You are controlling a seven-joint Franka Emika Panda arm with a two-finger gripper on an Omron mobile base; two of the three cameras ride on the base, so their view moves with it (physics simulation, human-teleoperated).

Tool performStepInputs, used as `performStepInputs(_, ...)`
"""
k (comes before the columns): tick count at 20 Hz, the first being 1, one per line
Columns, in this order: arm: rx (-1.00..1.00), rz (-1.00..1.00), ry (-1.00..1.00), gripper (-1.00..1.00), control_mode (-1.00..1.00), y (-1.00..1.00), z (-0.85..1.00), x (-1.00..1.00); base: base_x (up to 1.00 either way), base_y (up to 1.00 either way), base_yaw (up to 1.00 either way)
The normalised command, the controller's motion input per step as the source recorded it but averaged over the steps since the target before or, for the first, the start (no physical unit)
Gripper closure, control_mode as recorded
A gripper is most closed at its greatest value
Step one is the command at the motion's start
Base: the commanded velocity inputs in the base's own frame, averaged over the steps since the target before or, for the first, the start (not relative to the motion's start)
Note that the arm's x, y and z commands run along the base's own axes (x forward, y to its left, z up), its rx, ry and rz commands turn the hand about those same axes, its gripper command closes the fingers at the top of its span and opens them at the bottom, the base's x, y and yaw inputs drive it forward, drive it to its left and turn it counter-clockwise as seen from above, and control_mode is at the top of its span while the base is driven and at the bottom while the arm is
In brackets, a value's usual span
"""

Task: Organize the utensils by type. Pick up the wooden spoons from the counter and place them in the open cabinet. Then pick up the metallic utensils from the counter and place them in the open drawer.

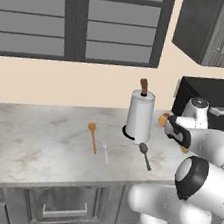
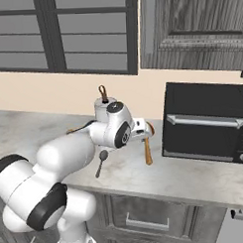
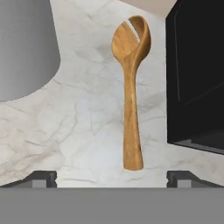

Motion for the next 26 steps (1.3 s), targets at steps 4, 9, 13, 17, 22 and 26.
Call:
performStepInputs(4, 0.00, 0.00, 0.00, -1.00, -1.00, -0.10, -0.24, 0.24, 0.00, 0.00, 0.00)
performStepInputs(9, 0.00, 0.00, 0.00, -1.00, -1.00, -0.08, -0.26, 0.19, 0.00, 0.00, 0.00)
performStepInputs(13, 0.00, 0.00, 0.01, -1.00, -1.00, -0.08, -0.25, 0.19, 0.00, 0.00, 0.00)
performStepInputs(17, 0.00, 0.00, 0.01, -1.00, -1.00, -0.05, -0.22, 0.23, 0.00, 0.00, 0.00)
performStepInputs(22, 0.00, 0.00, 0.02, -1.00, -1.00, -0.06, -0.22, 0.24, 0.00, 0.00, 0.00)
performStepInputs(26, 0.00, 0.00, 0.08, -1.00, -1.00, -0.08, -0.22, 0.23, 0.00, 0.00, 0.00)
